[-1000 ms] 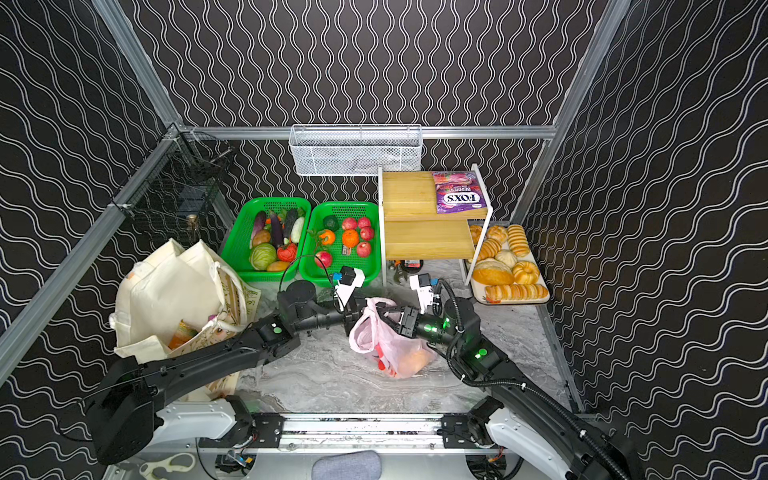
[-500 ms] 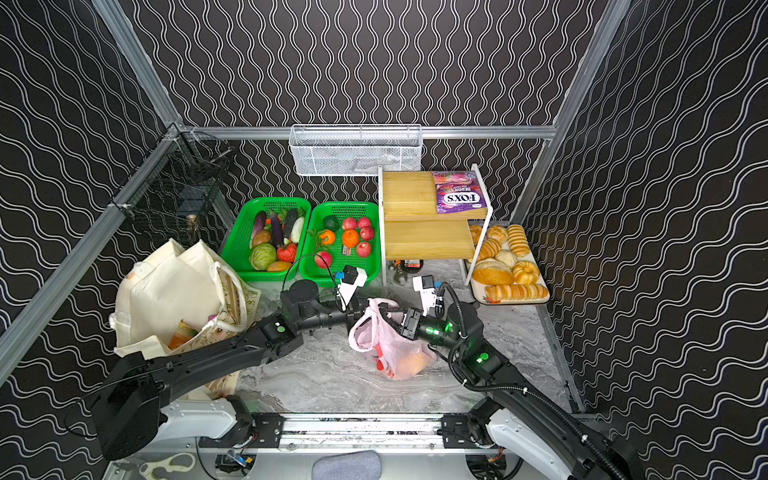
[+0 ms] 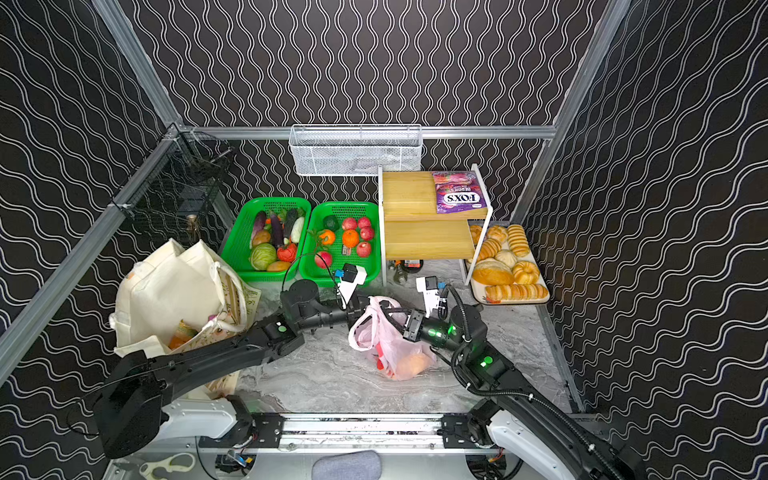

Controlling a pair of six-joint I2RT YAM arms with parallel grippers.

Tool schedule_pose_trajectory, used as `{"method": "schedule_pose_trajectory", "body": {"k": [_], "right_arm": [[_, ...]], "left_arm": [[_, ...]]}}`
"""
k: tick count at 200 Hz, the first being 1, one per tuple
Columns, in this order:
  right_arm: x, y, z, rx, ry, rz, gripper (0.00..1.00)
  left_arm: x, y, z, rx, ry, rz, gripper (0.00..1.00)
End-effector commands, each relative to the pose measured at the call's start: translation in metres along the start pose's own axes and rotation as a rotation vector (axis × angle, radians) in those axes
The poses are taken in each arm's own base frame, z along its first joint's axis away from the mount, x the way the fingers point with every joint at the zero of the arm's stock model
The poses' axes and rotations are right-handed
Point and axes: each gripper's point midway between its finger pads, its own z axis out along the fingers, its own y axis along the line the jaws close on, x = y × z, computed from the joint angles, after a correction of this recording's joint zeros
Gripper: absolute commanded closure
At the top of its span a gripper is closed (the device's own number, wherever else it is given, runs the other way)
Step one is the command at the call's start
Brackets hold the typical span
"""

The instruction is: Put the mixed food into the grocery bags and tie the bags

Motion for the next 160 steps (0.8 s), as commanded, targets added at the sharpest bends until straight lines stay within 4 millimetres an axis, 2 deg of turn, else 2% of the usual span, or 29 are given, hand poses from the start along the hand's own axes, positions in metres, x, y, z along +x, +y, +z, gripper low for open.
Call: {"method": "schedule_pose_trajectory", "body": {"k": [1, 50, 62, 70, 88, 103, 111, 160], "right_arm": [[-0.019, 0.007, -0.006, 0.005, -0.100, -0.067, 1.00], [-0.021, 0.016, -0.009, -0.022, -0.112, -0.091, 1.00], [-0.022, 0.016, -0.009, -0.021, -0.113, -0.093, 1.00], [-0.022, 0.016, -0.009, -0.019, -0.112, -0.095, 1.00], [-0.022, 0.014, -0.009, -0.009, -0.110, -0.090, 1.00], [-0.021, 0.015, -0.008, -0.017, -0.105, -0.091, 1.00], [-0.021, 0.016, -0.007, -0.025, -0.100, -0.088, 1.00], [-0.019, 0.018, -0.001, -0.065, -0.086, -0.044, 0.79]], "left_arm": [[0.000, 0.000, -0.001, -0.006, 0.005, 0.015, 1.00], [0.002, 0.002, 0.000, -0.011, 0.017, 0.014, 1.00], [0.004, 0.003, 0.000, -0.016, 0.020, 0.017, 0.92], [0.004, 0.003, -0.001, -0.020, 0.024, 0.019, 0.91], [0.004, 0.004, -0.002, -0.031, 0.029, 0.028, 0.92], [0.004, 0.002, -0.003, -0.026, 0.027, 0.038, 1.00], [0.004, 0.002, -0.003, -0.020, 0.027, 0.040, 1.00], [0.004, -0.003, -0.001, 0.015, 0.025, 0.029, 1.00]]}}
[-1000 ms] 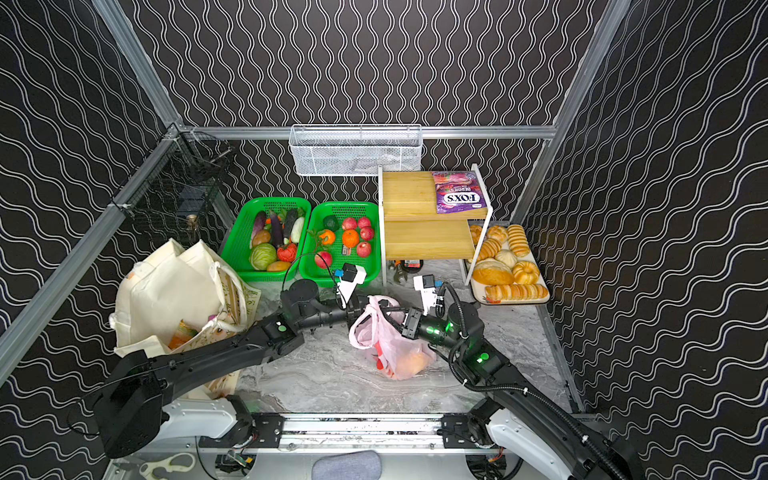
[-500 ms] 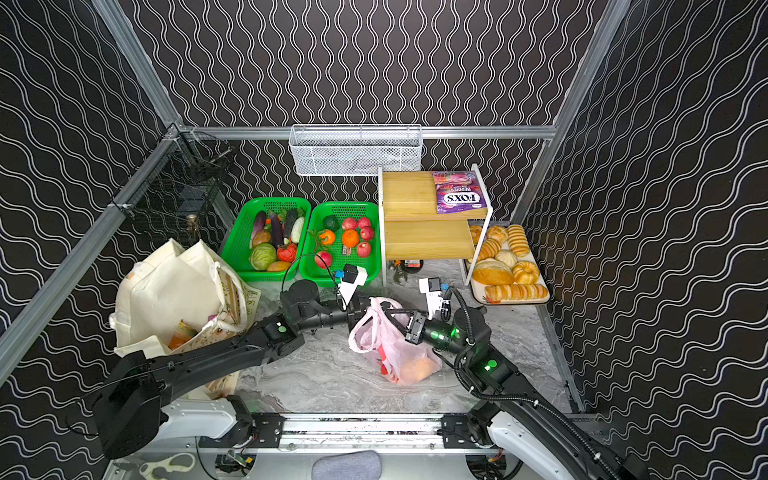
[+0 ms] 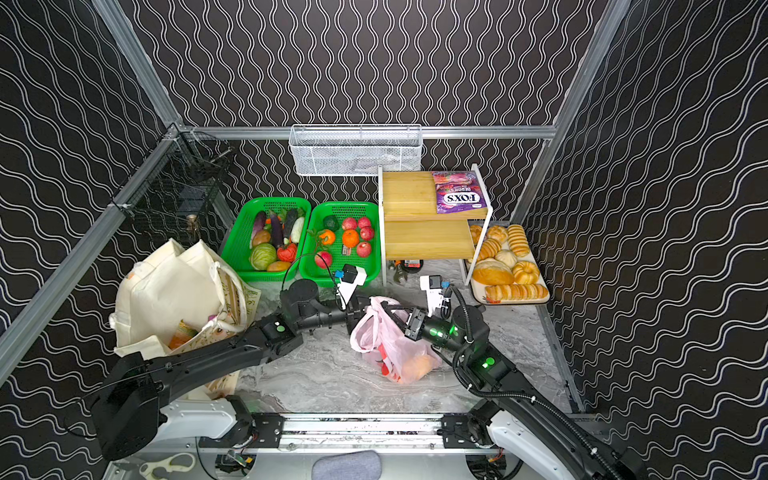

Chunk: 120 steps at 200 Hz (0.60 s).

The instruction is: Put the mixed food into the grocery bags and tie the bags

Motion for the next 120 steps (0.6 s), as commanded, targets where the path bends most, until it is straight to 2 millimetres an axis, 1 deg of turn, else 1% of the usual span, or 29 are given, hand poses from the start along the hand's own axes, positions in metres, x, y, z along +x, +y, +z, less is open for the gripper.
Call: {"method": "schedule_pose_trajectory", "body": {"k": [1, 15, 29, 65, 80, 90, 110, 117, 120], "right_arm": [[-0.0123, 0.0193, 0.0002, -0.084, -0.046, -0.001, 0.78], [-0.0129, 0.0210, -0.0001, -0.100, -0.054, 0.011, 0.77], [-0.0126, 0.0222, -0.0006, -0.110, -0.054, 0.022, 0.77], [-0.0100, 0.0202, -0.0016, -0.095, -0.043, 0.031, 0.95], [-0.0107, 0.0190, -0.0035, -0.085, -0.051, 0.026, 0.99], [-0.0125, 0.0203, -0.0052, -0.084, -0.061, 0.023, 0.99], [-0.0149, 0.0227, -0.0071, -0.089, -0.073, 0.022, 0.88], [-0.0157, 0.0242, -0.0071, -0.092, -0.073, 0.024, 0.89], [-0.0158, 0.0247, -0.0068, -0.092, -0.071, 0.027, 0.92]], "left_arm": [[0.0007, -0.0046, 0.0004, 0.029, 0.004, 0.008, 1.00], [0.0006, -0.0047, 0.0003, 0.029, 0.003, 0.007, 1.00], [-0.0009, -0.0050, -0.0007, 0.027, -0.002, 0.010, 1.00], [-0.0013, -0.0034, -0.0021, 0.014, -0.010, 0.014, 1.00], [-0.0006, -0.0028, -0.0023, 0.012, -0.011, 0.015, 1.00], [0.0001, -0.0028, -0.0026, 0.012, -0.010, 0.015, 1.00], [-0.0002, -0.0032, -0.0028, 0.014, -0.012, 0.016, 1.00], [0.0001, -0.0032, -0.0028, 0.014, -0.010, 0.015, 1.00], [-0.0002, -0.0033, -0.0028, 0.014, -0.011, 0.015, 1.00]]}}
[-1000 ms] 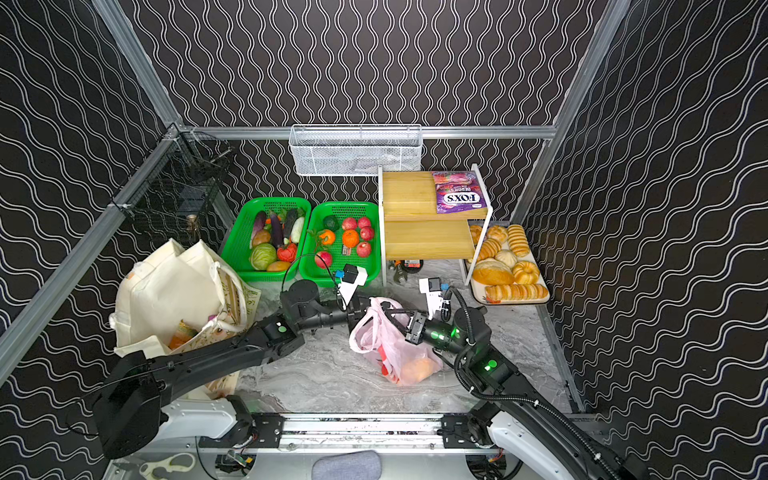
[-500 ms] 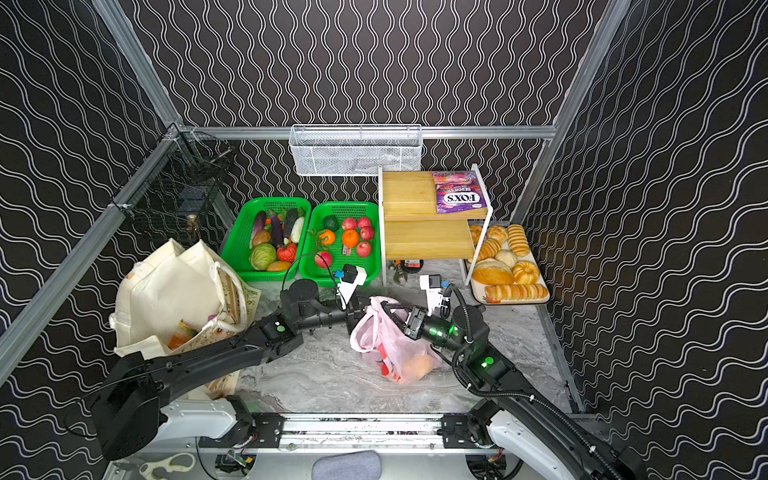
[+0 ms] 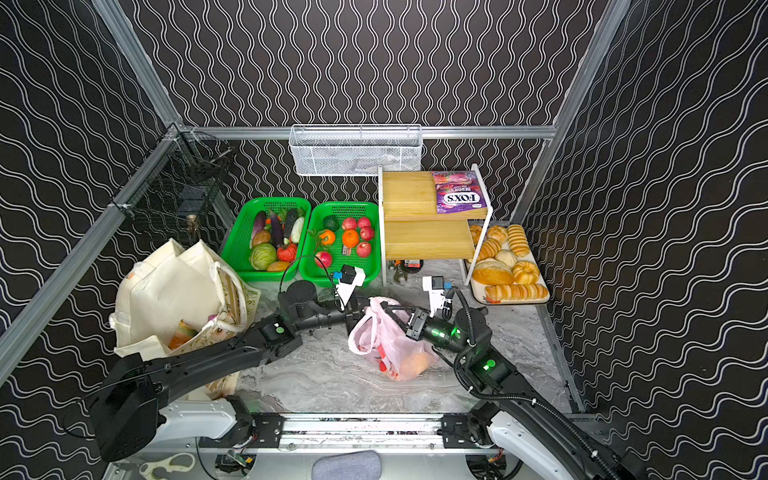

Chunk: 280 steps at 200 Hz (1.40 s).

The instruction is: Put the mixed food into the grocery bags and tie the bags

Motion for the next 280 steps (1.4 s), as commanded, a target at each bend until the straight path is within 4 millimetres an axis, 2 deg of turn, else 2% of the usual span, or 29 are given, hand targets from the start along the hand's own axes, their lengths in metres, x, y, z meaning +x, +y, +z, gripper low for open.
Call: {"method": "schedule_pose_trajectory", "body": {"k": [1, 14, 40, 65, 85, 94, 117, 148, 166, 183, 192, 233, 280], "right_arm": [[-0.013, 0.020, -0.001, -0.062, -0.050, -0.025, 0.93], [-0.014, 0.026, 0.000, -0.071, -0.036, -0.024, 1.00], [-0.017, 0.027, 0.004, -0.025, -0.005, -0.060, 1.00], [-0.018, 0.014, 0.006, 0.057, 0.002, -0.061, 1.00], [-0.018, 0.010, 0.007, 0.060, -0.006, -0.057, 1.00], [-0.019, 0.009, 0.006, 0.063, -0.013, -0.051, 1.00], [-0.023, 0.006, 0.003, 0.083, -0.045, -0.054, 1.00], [-0.029, -0.004, 0.000, 0.158, -0.071, -0.058, 1.00], [-0.030, -0.009, 0.000, 0.190, -0.071, -0.059, 1.00], [-0.030, -0.013, 0.001, 0.207, -0.077, -0.048, 1.00], [-0.031, -0.016, 0.001, 0.217, -0.084, -0.039, 1.00], [-0.029, -0.026, 0.001, 0.232, -0.097, -0.011, 1.00], [-0.030, -0.030, -0.002, 0.248, -0.116, 0.002, 1.00]], "left_arm": [[0.003, -0.001, -0.001, 0.005, 0.012, 0.003, 1.00], [0.003, 0.000, -0.001, 0.004, 0.011, 0.007, 1.00], [0.001, 0.001, -0.001, -0.009, 0.000, 0.009, 1.00], [0.001, 0.002, -0.004, -0.021, 0.003, 0.018, 1.00], [0.004, 0.006, -0.006, -0.047, 0.010, 0.012, 1.00], [0.005, 0.009, -0.007, -0.065, 0.014, 0.007, 0.88], [0.008, 0.013, -0.010, -0.100, 0.032, 0.007, 0.82], [0.021, 0.027, -0.019, -0.194, 0.089, -0.004, 0.62], [0.023, 0.028, -0.026, -0.222, 0.104, -0.022, 0.51], [0.024, 0.028, -0.033, -0.244, 0.123, -0.040, 0.35], [0.026, 0.028, -0.038, -0.263, 0.143, -0.050, 0.30], [0.031, 0.022, -0.058, -0.300, 0.202, -0.103, 0.21], [0.010, -0.013, -0.067, -0.186, 0.203, -0.187, 0.15]]}}
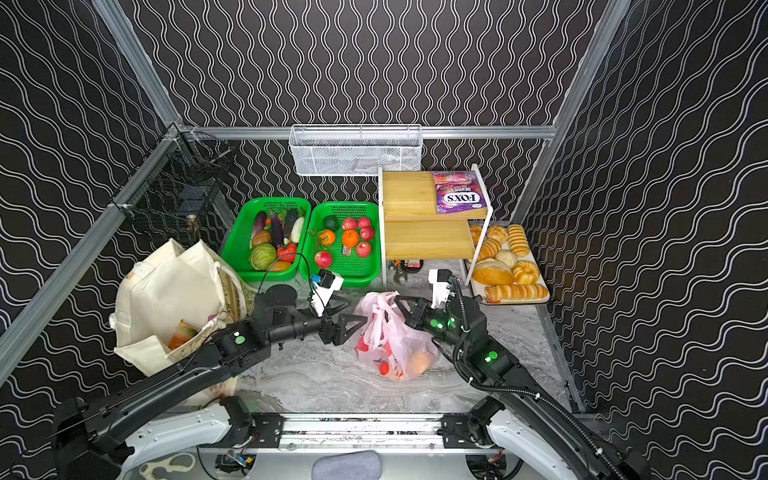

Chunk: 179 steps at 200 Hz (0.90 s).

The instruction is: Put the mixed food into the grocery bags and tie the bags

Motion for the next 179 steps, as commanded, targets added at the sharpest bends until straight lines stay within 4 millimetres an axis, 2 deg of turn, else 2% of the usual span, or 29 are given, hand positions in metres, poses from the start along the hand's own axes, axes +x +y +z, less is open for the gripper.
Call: {"method": "schedule_pose_trajectory", "body": {"k": [1, 17, 33, 58, 74, 100, 129, 148, 179], "right_arm": [[-0.004, 0.000, -0.001, 0.002, -0.028, 0.010, 1.00], [-0.004, -0.002, -0.001, 0.006, -0.032, 0.018, 1.00], [-0.003, -0.003, -0.001, 0.005, -0.033, 0.026, 1.00], [-0.003, -0.003, 0.000, -0.003, -0.034, 0.035, 1.00], [-0.004, -0.002, 0.000, -0.006, -0.037, 0.033, 1.00], [-0.005, 0.000, -0.001, -0.006, -0.036, 0.027, 1.00], [-0.006, 0.001, -0.003, -0.008, -0.046, 0.025, 1.00], [-0.007, 0.001, -0.005, -0.007, -0.050, 0.027, 1.00], [-0.010, 0.001, -0.009, 0.004, -0.068, 0.021, 1.00]], "left_arm": [[0.003, -0.018, -0.006, 0.082, 0.054, -0.063, 0.15], [-0.001, -0.034, -0.008, 0.154, 0.057, -0.076, 0.04], [-0.002, -0.044, -0.011, 0.158, 0.041, -0.034, 0.01], [0.007, -0.045, -0.008, 0.082, 0.073, 0.014, 0.02], [0.017, -0.054, -0.001, 0.062, 0.126, 0.051, 0.04], [0.028, -0.060, 0.008, -0.013, 0.178, 0.197, 0.11], [0.024, -0.056, 0.013, -0.068, 0.190, 0.325, 0.39], [0.018, -0.058, 0.015, -0.063, 0.189, 0.382, 0.68], [0.028, -0.055, 0.015, -0.064, 0.232, 0.407, 1.00]]}}
